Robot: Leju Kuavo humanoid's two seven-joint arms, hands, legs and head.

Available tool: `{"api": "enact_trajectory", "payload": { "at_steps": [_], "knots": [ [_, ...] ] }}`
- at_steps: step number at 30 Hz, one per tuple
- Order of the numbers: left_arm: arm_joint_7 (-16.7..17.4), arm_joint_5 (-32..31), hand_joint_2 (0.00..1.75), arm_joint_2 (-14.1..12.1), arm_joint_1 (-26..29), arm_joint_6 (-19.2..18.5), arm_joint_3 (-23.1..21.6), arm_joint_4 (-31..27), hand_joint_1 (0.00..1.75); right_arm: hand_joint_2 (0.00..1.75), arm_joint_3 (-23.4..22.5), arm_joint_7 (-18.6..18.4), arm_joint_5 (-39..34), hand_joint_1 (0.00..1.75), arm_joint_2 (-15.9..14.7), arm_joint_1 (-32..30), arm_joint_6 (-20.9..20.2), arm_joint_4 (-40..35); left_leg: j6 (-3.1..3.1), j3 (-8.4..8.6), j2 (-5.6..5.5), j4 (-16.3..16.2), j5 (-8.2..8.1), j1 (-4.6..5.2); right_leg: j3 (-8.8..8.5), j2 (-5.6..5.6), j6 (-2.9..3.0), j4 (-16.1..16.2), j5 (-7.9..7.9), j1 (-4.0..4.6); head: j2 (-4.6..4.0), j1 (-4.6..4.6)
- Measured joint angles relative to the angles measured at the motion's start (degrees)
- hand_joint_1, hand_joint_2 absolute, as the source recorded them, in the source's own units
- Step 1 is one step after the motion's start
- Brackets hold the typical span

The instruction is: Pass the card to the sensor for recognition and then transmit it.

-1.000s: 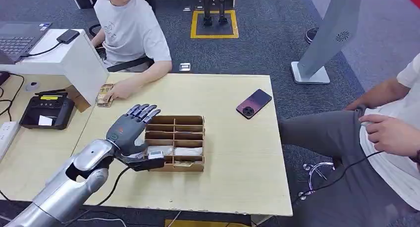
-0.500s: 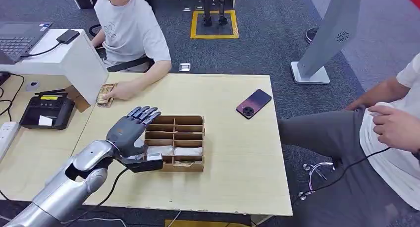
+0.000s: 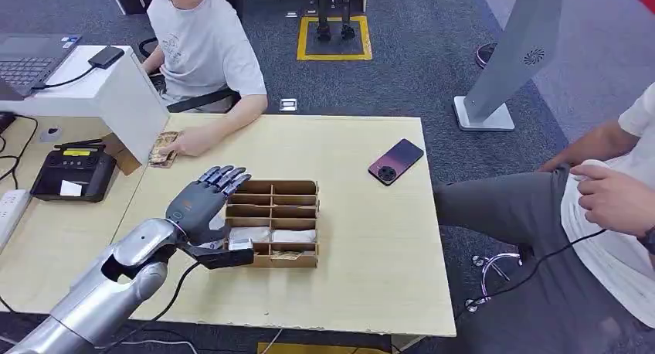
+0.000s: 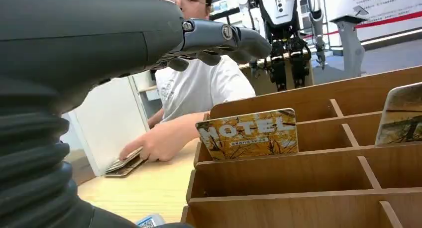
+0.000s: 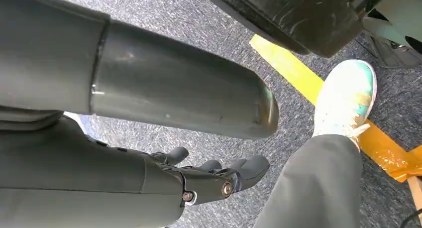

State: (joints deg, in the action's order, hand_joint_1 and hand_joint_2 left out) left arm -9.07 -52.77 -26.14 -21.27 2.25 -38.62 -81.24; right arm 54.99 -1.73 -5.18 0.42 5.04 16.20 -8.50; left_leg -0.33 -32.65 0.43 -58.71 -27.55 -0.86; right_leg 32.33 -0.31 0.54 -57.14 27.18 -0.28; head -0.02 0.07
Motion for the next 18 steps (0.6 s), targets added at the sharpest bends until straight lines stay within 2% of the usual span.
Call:
{"api": "enact_trajectory", "payload": {
  "at_steps": [7, 18],
  "knots": [
    [-3.1, 6.0, 1.75, 0.8, 0.7, -0.4, 0.0, -0.6, 0.00, 0.00, 0.1, -0.2, 0.0, 0.00, 0.0, 0.0, 0.0, 0.0, 0.00, -0.01, -0.01, 0.0, 0.01, 0.00, 0.00, -0.01, 0.00, 0.0, 0.00, 0.00, 0.00, 0.02],
    [-3.2, 6.7, 1.75, 1.9, 1.2, -0.6, 0.0, -1.0, 0.00, 0.00, 1.0, -0.2, 0.0, 0.00, 0.0, 0.3, -0.2, 0.0, 0.00, -0.01, -0.01, 0.0, 0.00, 0.00, 0.00, -0.01, 0.00, 0.0, 0.00, 0.00, 0.00, 0.00]
  ]
}}
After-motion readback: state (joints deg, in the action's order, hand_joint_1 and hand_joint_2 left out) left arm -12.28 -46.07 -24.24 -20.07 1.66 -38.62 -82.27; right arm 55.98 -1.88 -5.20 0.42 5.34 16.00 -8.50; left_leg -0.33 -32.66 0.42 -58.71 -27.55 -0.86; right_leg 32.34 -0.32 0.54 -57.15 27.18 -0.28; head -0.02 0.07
